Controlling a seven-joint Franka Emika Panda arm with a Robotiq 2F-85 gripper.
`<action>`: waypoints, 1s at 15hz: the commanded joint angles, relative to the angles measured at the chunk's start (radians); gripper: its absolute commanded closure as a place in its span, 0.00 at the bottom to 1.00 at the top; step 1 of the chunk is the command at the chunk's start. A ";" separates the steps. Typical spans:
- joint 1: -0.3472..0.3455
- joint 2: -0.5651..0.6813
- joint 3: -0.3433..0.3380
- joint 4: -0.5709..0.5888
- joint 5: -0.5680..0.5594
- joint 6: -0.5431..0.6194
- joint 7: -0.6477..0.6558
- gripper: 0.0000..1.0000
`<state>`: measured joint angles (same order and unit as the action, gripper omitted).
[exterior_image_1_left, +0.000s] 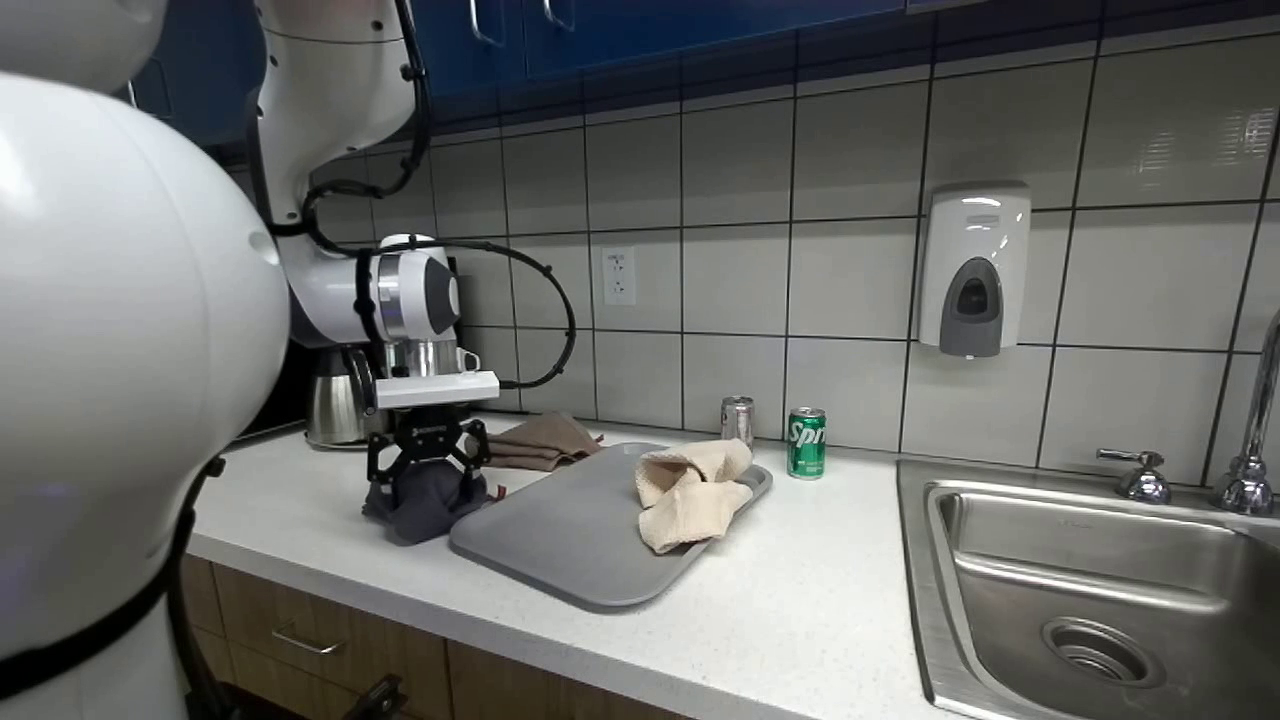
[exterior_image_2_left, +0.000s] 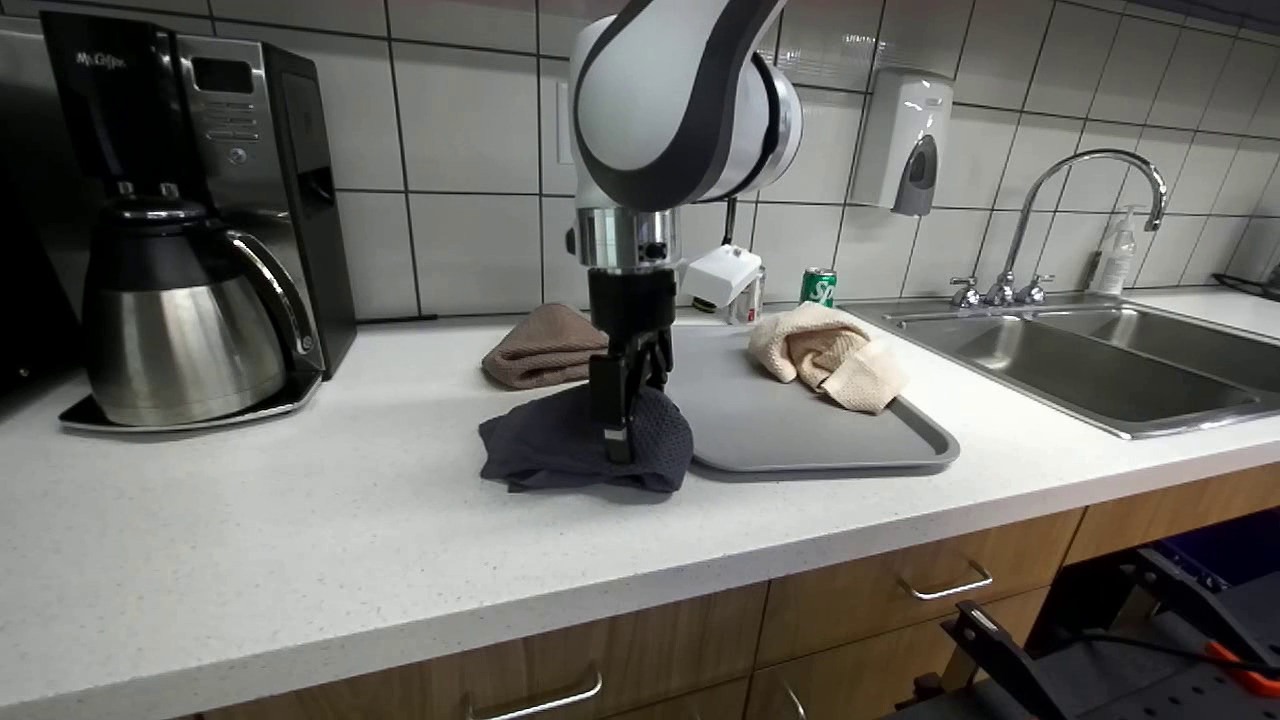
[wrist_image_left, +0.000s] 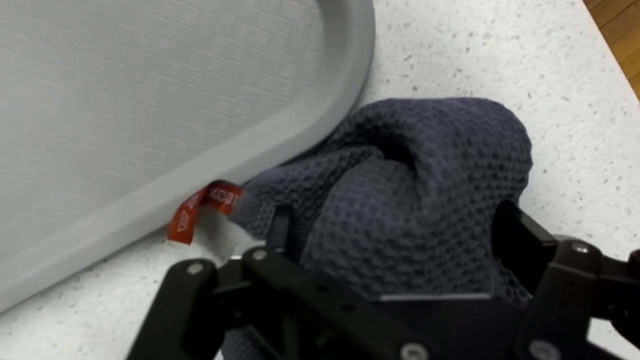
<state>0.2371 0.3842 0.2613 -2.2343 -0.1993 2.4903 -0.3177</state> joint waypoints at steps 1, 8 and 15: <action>0.008 0.011 -0.011 0.032 -0.027 -0.023 0.004 0.28; 0.004 0.027 -0.014 0.048 -0.023 -0.024 0.000 0.82; 0.006 0.000 -0.019 0.052 -0.037 -0.015 0.000 0.98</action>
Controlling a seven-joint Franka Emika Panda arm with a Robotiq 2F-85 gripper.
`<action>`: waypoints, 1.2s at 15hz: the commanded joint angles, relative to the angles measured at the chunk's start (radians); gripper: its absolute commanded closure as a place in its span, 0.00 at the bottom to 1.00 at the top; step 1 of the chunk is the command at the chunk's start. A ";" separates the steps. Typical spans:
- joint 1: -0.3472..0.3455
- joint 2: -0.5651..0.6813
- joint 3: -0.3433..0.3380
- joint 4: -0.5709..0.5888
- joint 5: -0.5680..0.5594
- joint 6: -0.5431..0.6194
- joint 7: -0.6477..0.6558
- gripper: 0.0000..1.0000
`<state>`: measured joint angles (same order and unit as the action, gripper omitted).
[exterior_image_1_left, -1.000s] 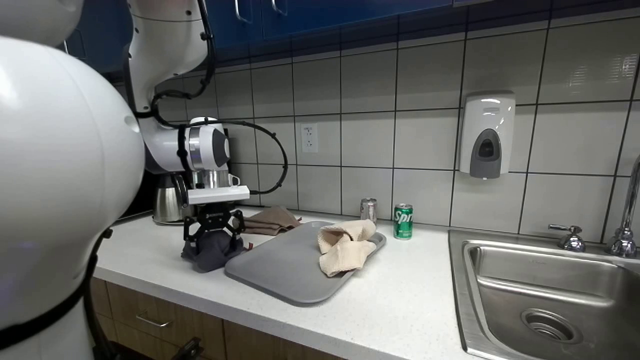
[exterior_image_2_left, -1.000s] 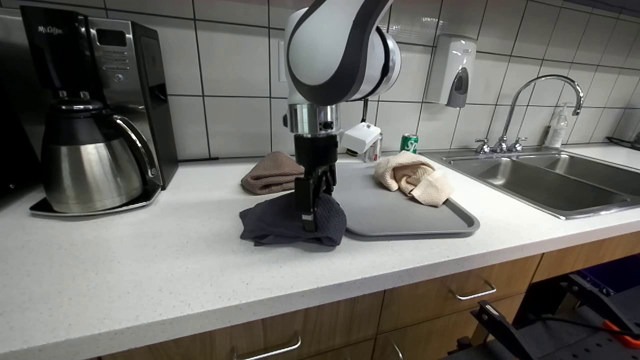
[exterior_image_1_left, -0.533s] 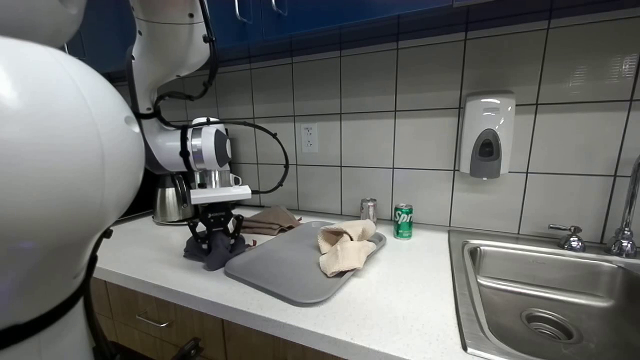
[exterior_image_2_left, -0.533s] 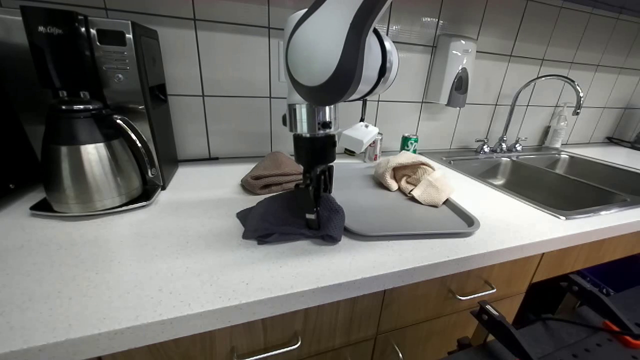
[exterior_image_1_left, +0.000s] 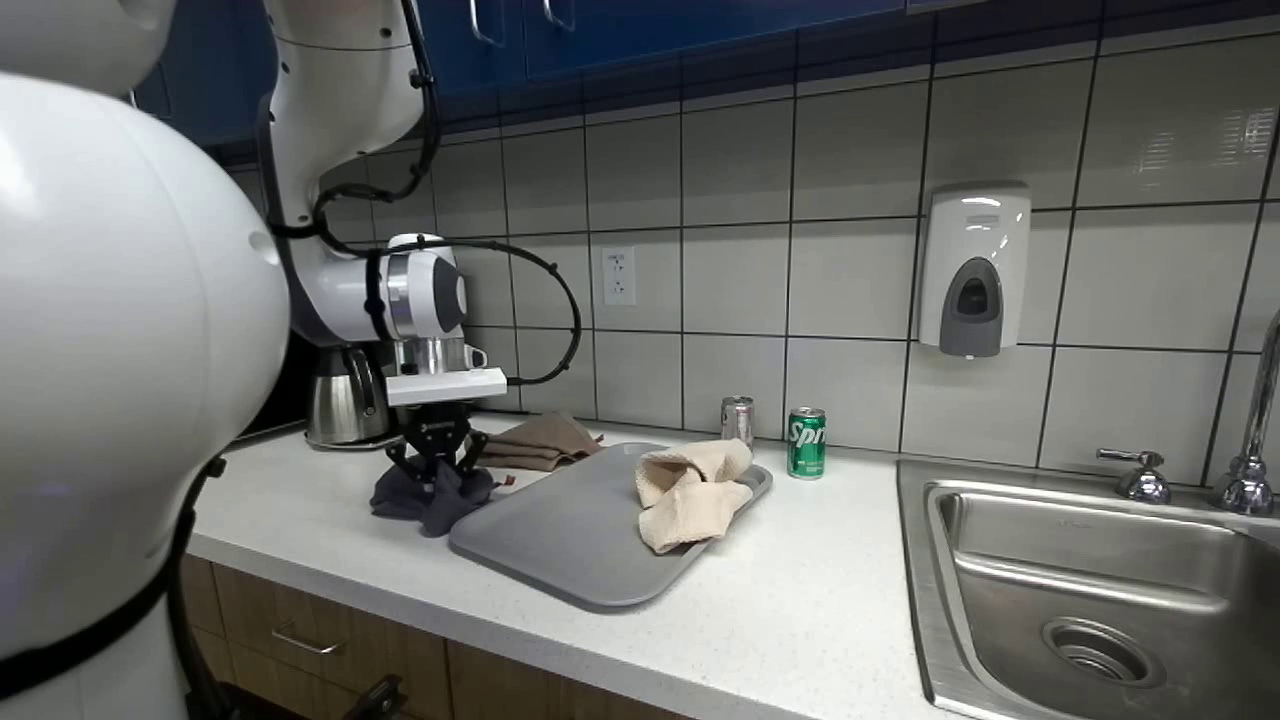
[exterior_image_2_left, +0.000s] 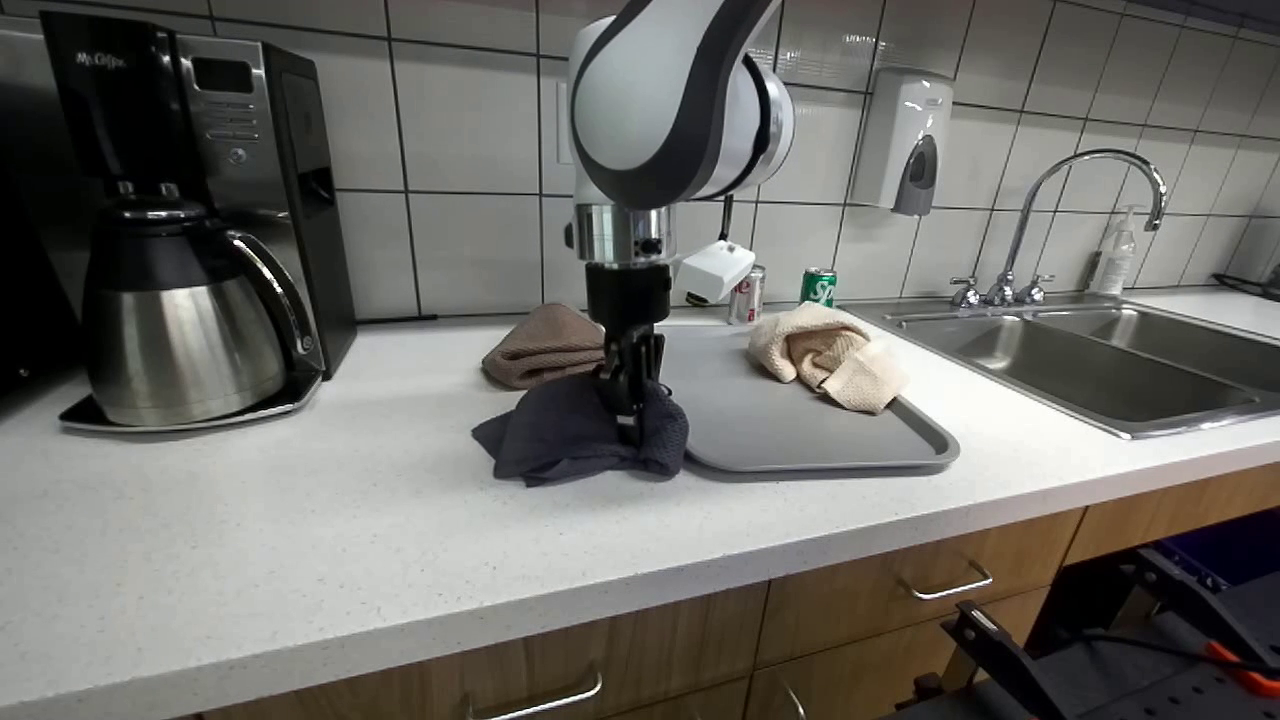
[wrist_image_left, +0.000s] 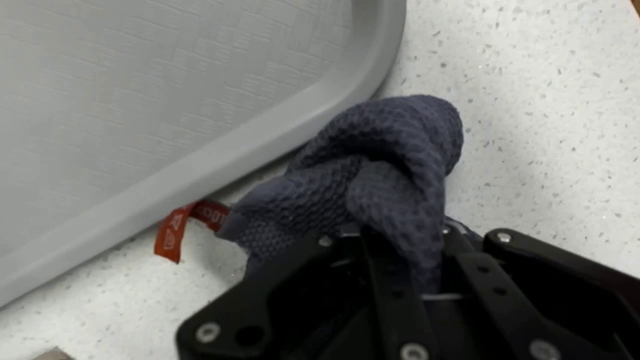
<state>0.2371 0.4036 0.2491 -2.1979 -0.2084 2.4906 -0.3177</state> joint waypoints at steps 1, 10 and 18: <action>0.006 -0.024 -0.007 0.018 -0.032 -0.012 0.000 0.97; 0.004 -0.111 -0.019 0.017 -0.088 0.010 0.013 0.97; 0.002 -0.198 -0.057 -0.011 -0.133 0.011 0.062 0.97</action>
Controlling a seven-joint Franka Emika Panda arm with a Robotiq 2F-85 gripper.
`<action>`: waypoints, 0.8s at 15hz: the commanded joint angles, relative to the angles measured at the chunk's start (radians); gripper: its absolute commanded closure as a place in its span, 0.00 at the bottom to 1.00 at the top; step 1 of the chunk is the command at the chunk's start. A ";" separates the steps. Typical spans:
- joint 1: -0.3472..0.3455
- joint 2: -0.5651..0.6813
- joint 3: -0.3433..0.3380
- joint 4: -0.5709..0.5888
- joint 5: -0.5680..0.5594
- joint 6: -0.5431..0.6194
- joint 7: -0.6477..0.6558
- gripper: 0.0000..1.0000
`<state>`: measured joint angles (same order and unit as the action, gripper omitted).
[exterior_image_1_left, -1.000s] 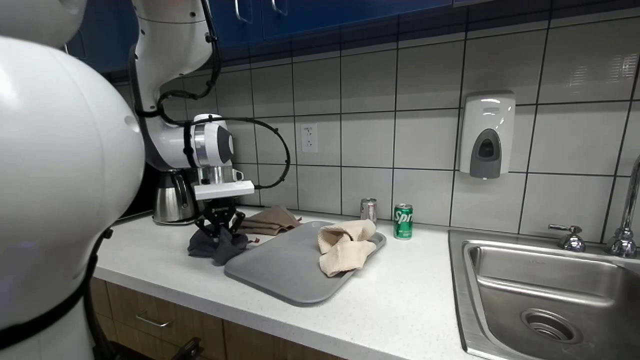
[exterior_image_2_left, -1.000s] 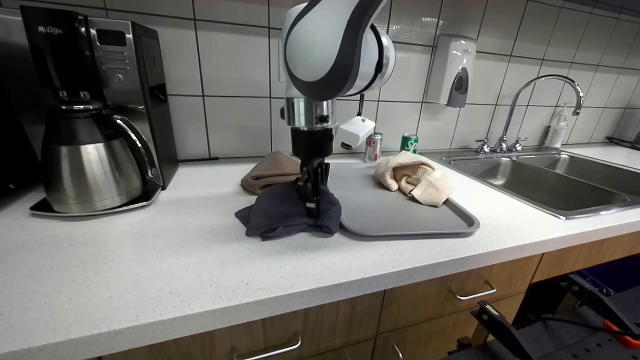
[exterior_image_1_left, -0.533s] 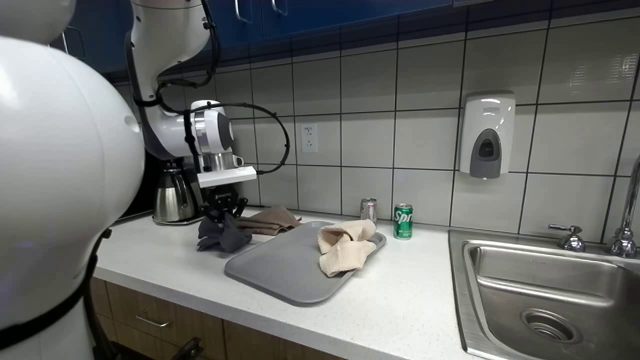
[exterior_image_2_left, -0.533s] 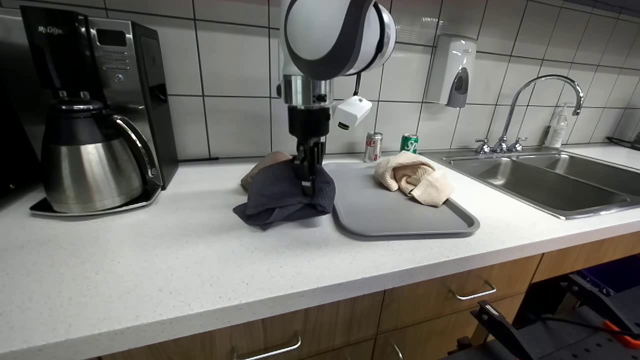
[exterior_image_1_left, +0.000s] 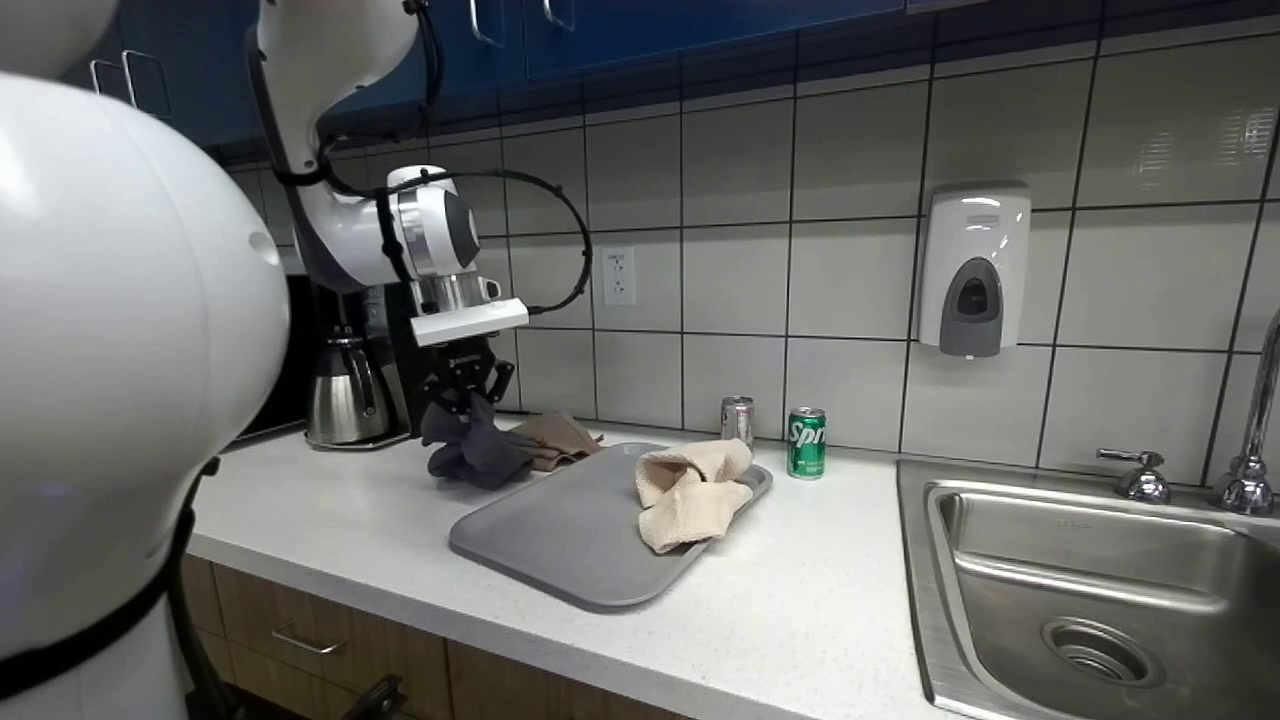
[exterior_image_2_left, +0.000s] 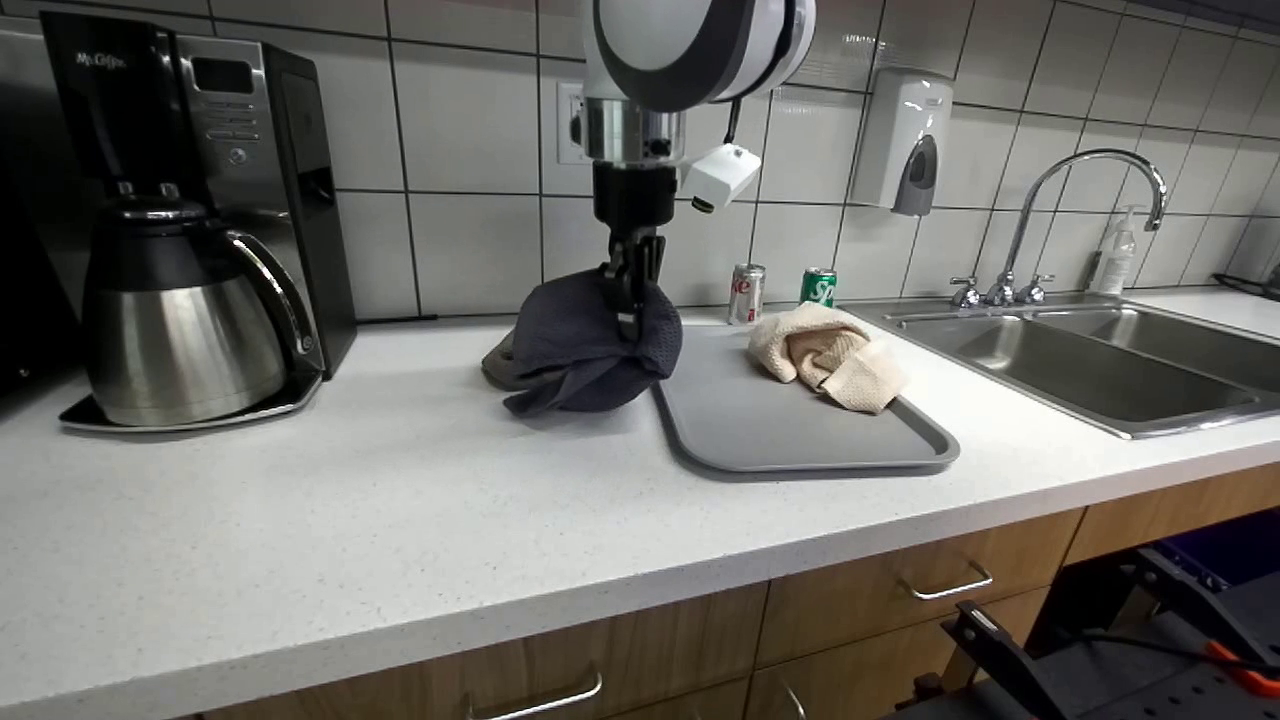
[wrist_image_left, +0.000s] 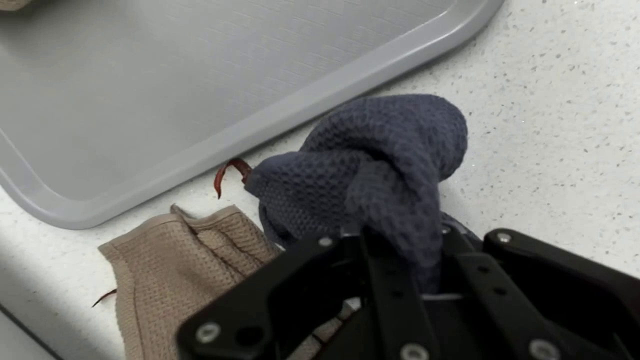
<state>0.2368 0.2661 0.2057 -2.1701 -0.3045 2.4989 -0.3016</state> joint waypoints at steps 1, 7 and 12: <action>0.003 -0.071 -0.018 -0.043 -0.044 0.002 0.054 0.97; 0.006 -0.132 -0.026 -0.093 -0.084 0.000 0.137 0.97; -0.006 -0.214 -0.026 -0.174 -0.081 0.004 0.165 0.97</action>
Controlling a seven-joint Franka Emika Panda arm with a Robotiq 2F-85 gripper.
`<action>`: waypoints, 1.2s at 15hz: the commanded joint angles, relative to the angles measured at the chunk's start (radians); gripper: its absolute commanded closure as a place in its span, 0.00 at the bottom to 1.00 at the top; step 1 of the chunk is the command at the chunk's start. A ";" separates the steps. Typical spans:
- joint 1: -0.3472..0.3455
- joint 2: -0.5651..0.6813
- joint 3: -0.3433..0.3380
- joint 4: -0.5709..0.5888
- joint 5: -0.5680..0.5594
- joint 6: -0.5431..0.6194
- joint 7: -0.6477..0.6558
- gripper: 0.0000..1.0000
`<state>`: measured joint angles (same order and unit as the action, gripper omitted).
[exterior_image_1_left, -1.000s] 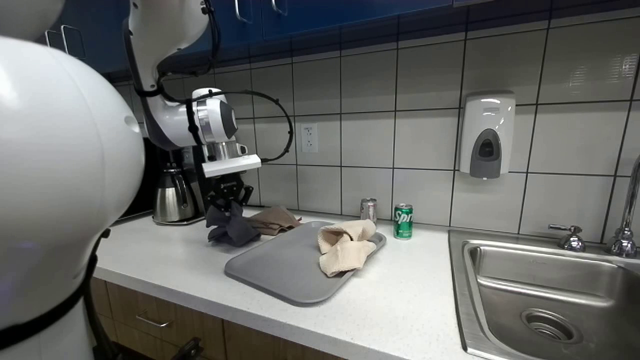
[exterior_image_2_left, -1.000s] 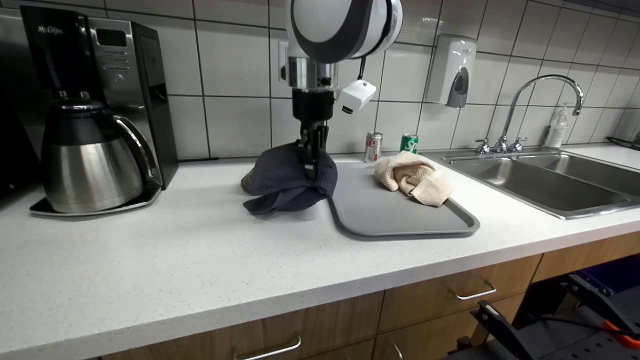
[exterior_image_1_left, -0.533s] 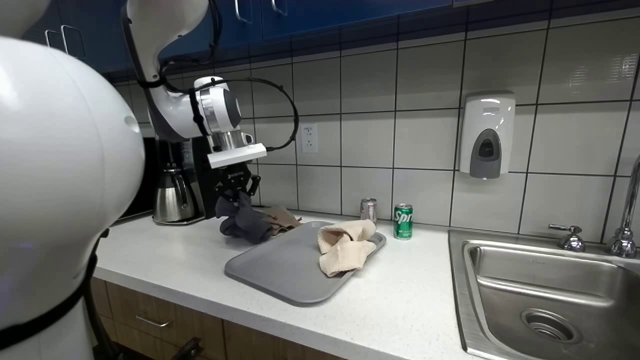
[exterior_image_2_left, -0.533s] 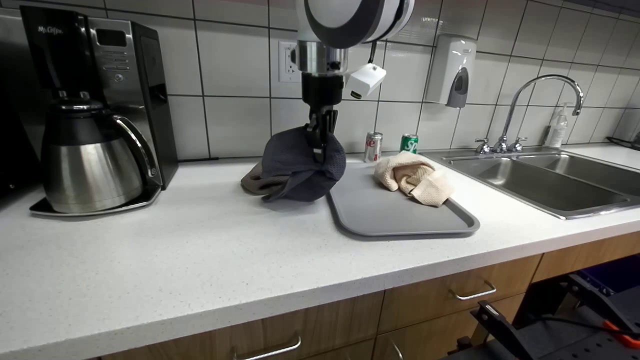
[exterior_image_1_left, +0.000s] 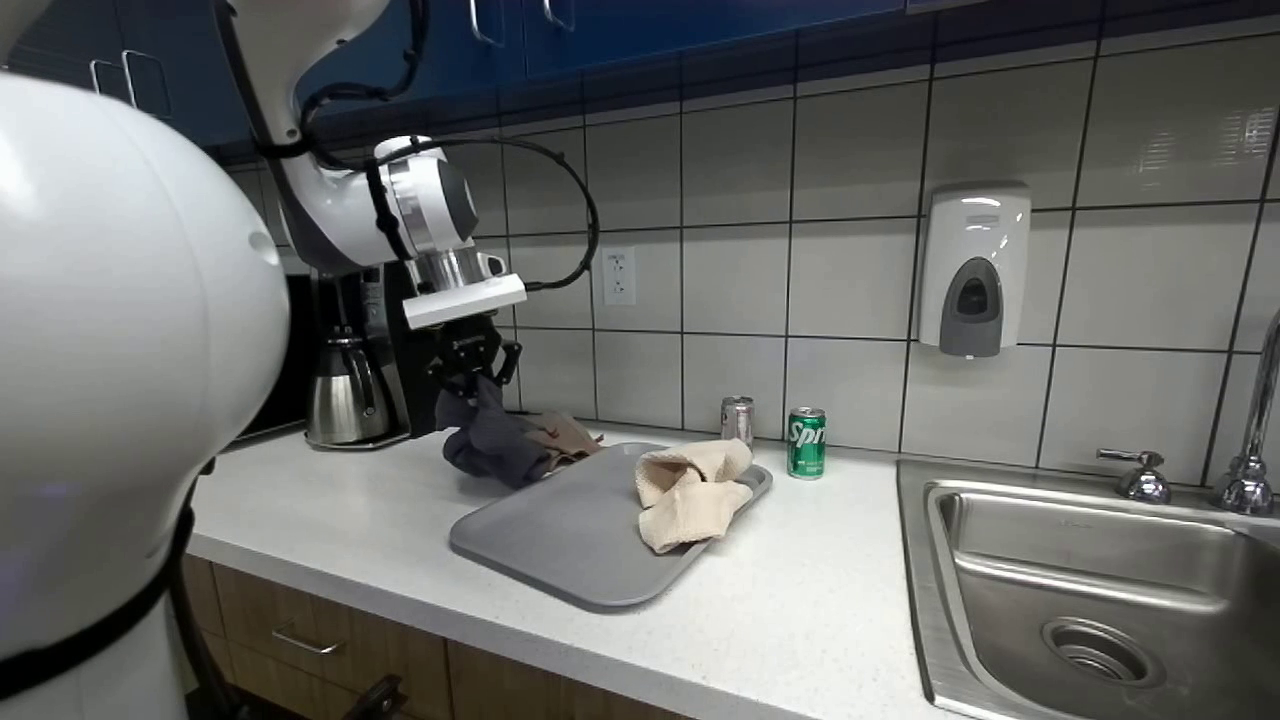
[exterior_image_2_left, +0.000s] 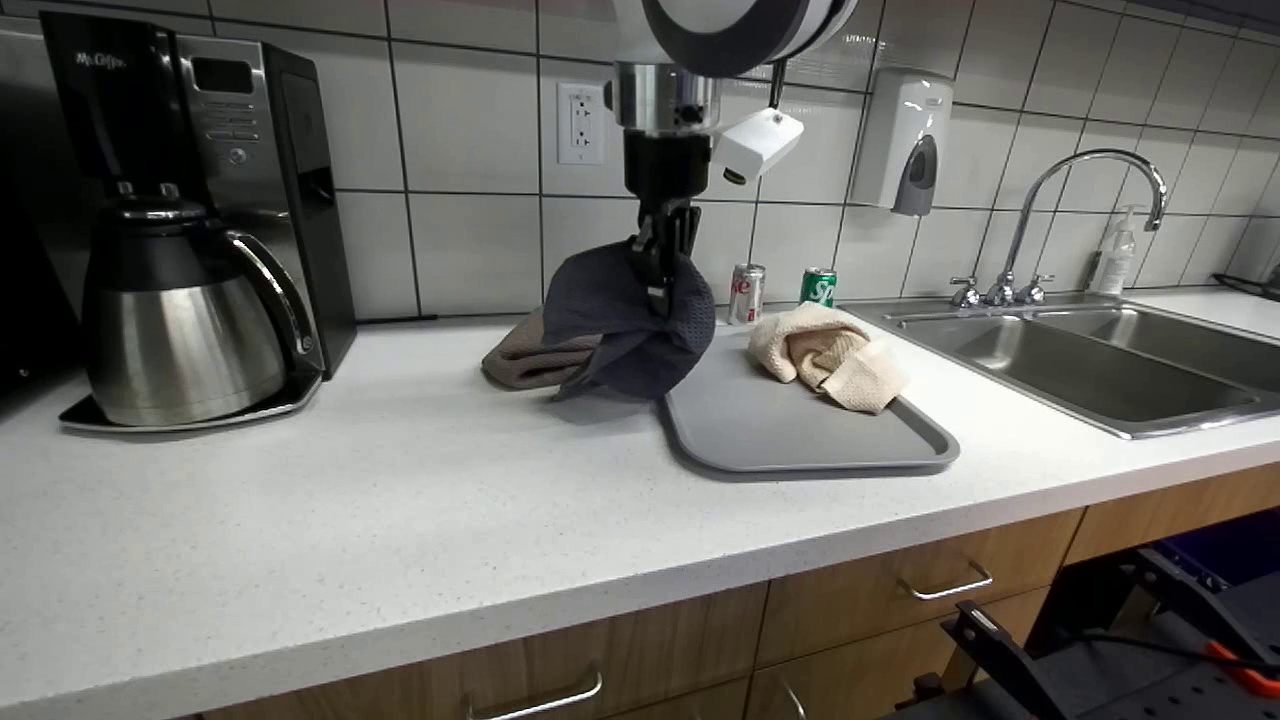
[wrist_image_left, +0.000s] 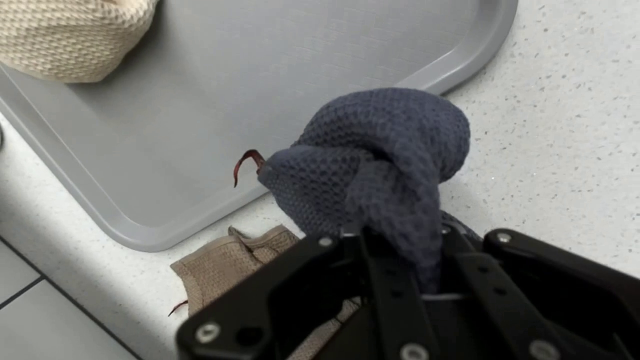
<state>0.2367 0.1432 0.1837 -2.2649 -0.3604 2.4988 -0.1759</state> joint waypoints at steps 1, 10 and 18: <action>-0.009 -0.110 -0.004 -0.099 -0.022 0.001 0.040 0.97; -0.067 -0.282 -0.043 -0.296 -0.008 0.007 0.035 0.97; -0.129 -0.354 -0.078 -0.389 -0.024 0.008 0.055 0.97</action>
<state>0.1360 -0.1625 0.1054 -2.6074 -0.3602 2.4987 -0.1569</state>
